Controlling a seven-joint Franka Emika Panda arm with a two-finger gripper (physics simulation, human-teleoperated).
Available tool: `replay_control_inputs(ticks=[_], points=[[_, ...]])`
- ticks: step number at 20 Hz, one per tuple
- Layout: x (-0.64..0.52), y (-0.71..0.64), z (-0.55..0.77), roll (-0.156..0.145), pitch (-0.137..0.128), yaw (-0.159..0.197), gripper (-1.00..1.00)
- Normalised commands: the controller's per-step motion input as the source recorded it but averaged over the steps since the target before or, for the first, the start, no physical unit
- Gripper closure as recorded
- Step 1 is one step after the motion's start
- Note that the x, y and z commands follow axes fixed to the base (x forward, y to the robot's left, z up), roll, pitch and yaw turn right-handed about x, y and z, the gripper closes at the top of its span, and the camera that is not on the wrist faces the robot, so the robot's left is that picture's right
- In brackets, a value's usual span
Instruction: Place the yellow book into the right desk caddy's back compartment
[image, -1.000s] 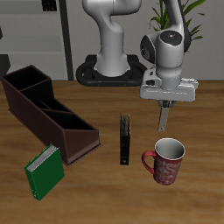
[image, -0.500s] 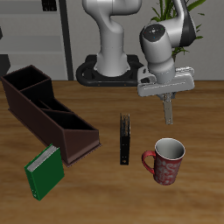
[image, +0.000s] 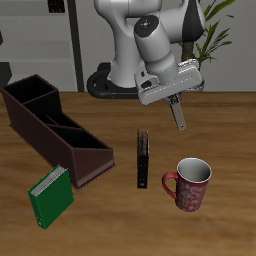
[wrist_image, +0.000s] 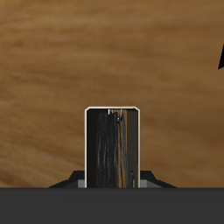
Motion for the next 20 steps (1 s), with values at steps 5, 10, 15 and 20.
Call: replay_control_inputs(ticks=[5, 10, 15, 20], points=[[0.11, -0.70, 0.52, -0.057, -0.051, -0.006, 1.00], [0.01, -0.59, 0.39, -0.029, -0.024, -0.010, 1.00], [0.02, -0.66, 0.38, -0.095, -0.055, 0.044, 1.00], [0.02, -0.33, 0.17, -0.022, -0.019, 0.106, 1.00]])
